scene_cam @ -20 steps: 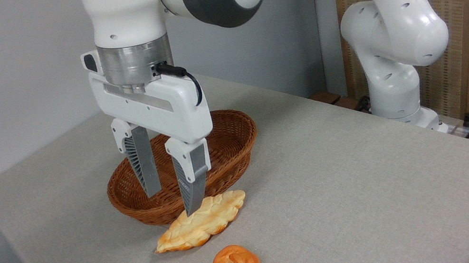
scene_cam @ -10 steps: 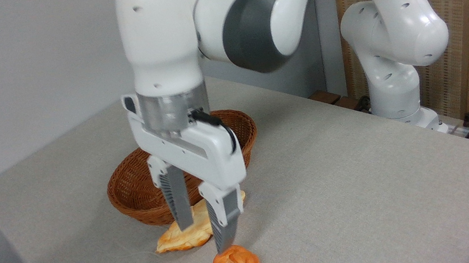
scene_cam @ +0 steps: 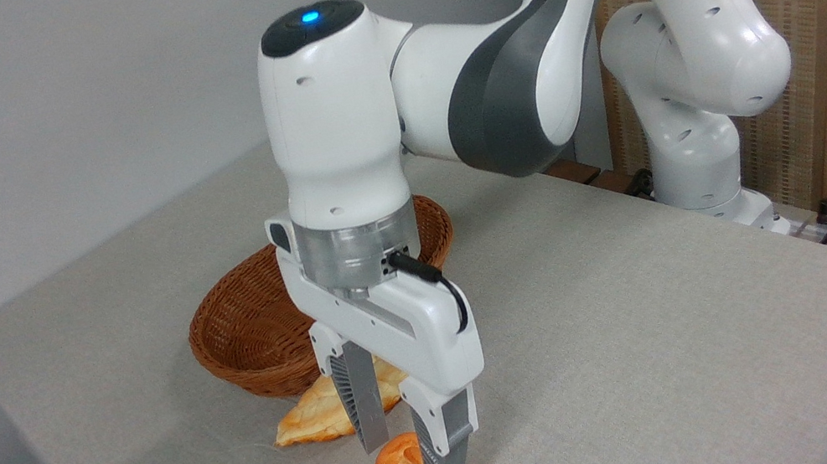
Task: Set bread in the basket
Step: 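Lower the gripper onto the orange knotted roll and close on it, then lift the held roll and carry it over the wicker basket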
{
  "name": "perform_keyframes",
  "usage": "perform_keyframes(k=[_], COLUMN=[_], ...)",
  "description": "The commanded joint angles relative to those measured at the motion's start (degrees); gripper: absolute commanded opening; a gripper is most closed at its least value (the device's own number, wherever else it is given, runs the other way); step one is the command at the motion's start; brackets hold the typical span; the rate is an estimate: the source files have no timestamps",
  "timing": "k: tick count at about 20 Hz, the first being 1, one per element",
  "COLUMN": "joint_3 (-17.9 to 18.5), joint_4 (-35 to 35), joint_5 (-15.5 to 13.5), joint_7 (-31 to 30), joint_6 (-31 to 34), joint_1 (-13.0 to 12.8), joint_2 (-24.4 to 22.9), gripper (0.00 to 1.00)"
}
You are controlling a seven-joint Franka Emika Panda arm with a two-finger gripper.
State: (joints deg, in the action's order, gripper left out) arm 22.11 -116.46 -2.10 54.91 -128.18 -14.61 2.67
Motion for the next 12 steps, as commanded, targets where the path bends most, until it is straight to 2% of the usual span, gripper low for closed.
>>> perform_keyframes(k=[1,6,7,8,10,12], joint_3=[0.4,0.3,0.3,0.2,0.0,-0.1], joint_4=[-1.8,-2.5,-2.8,-2.8,-2.8,-2.8], joint_5=[1.0,1.0,1.0,1.0,1.0,0.9], joint_7=[0.8,1.7,1.8,1.8,1.8,1.7], joint_6=[-1.4,-1.4,-1.4,-1.4,-1.5,-1.4], joint_1=[-0.5,-0.6,-0.6,-0.6,-0.7,-0.9], joint_2=[0.1,0.5,0.6,0.5,0.6,0.7], gripper=[1.0,1.0,0.95,0.85,0.51,0.42])
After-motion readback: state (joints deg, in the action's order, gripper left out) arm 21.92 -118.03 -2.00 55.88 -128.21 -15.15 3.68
